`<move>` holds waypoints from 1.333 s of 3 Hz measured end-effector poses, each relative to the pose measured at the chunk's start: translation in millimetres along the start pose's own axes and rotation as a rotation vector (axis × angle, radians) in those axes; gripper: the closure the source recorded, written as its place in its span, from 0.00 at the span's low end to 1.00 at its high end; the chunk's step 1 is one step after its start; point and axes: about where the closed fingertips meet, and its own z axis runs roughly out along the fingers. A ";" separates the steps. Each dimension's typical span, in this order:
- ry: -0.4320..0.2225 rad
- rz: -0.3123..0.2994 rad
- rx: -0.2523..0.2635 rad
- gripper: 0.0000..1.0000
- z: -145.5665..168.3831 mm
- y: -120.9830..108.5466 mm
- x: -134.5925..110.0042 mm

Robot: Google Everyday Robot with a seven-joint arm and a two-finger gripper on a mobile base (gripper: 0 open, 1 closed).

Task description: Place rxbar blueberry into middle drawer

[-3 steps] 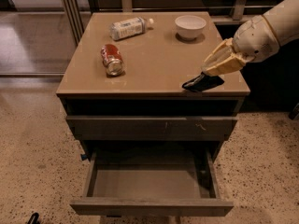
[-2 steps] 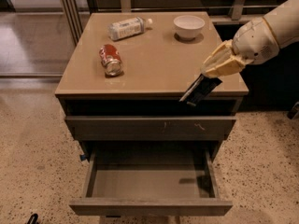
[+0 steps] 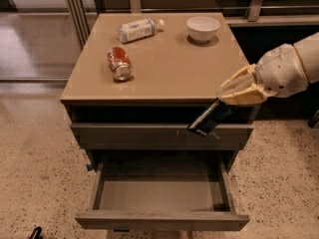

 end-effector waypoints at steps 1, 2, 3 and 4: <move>0.035 0.011 0.082 1.00 7.2 19.2 17.3; 0.097 0.005 0.196 1.00 17.6 25.2 39.2; 0.127 0.021 0.269 1.00 25.5 16.4 66.6; 0.138 0.068 0.274 1.00 37.2 8.5 101.9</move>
Offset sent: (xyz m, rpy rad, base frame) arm -0.0112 -0.0279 -0.0738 -0.1701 -0.2398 -0.3401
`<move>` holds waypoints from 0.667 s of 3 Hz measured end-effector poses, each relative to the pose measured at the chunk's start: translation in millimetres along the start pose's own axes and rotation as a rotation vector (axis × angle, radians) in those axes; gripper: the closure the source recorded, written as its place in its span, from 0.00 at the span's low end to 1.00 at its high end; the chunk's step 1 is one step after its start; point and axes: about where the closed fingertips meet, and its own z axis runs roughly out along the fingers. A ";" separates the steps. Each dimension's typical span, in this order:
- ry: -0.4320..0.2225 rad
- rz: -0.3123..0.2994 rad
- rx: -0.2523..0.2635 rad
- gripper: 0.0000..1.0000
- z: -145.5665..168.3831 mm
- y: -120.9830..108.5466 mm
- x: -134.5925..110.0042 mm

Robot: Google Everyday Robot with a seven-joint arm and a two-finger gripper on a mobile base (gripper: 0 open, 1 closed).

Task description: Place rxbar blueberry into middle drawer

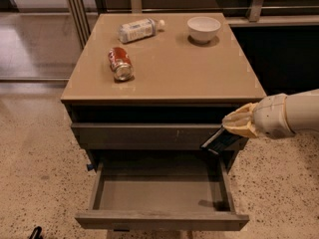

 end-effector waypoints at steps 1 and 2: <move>0.052 0.082 -0.037 1.00 36.0 -11.8 63.8; 0.051 0.083 -0.038 1.00 36.6 -11.4 64.2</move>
Offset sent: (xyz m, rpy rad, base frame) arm 0.0297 -0.0447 -0.0906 -0.0156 0.1279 -0.0706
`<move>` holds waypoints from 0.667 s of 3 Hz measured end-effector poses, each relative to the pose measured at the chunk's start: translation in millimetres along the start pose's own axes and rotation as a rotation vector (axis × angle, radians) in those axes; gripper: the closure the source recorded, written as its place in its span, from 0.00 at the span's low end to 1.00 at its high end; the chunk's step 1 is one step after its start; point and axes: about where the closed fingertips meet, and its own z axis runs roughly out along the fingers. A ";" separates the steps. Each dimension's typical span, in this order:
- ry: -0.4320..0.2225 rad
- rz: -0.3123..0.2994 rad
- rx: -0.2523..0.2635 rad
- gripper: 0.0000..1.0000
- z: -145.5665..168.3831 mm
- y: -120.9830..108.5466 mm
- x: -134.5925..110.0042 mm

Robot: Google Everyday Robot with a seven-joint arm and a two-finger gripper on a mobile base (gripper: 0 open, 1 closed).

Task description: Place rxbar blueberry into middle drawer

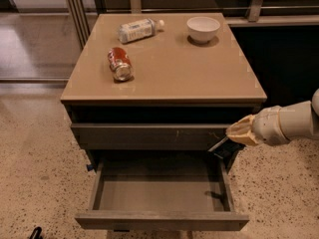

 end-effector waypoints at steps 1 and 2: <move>-0.029 0.069 -0.031 1.00 40.5 25.5 30.0; -0.030 0.134 -0.036 1.00 85.9 46.3 65.6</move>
Offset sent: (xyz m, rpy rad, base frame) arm -0.0281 0.0243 -0.1581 0.1053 0.1136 -0.1088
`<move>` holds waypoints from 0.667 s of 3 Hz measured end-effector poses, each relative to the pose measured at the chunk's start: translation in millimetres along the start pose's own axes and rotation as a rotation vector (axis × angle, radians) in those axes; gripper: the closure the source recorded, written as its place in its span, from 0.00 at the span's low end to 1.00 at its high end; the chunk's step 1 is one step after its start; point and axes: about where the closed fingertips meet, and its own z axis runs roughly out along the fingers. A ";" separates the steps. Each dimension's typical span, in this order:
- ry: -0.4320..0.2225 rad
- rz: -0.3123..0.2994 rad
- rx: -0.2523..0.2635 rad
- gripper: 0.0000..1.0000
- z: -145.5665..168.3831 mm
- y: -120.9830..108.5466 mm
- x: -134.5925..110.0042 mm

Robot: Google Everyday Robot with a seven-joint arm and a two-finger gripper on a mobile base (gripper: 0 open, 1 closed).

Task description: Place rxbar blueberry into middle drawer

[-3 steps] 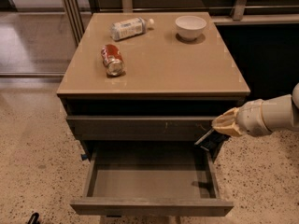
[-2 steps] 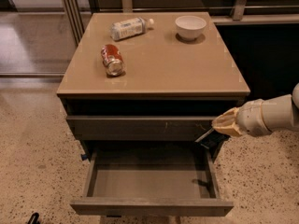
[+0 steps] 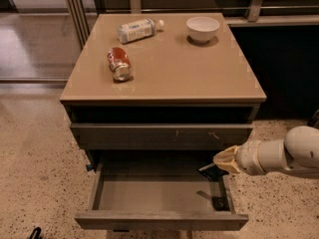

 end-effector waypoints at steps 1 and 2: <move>0.012 0.048 -0.035 1.00 36.0 2.5 26.3; 0.064 0.094 -0.079 1.00 74.6 4.9 58.9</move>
Offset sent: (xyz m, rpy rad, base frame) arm 0.0091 0.0118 -0.1547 -0.0284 0.2359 -0.0227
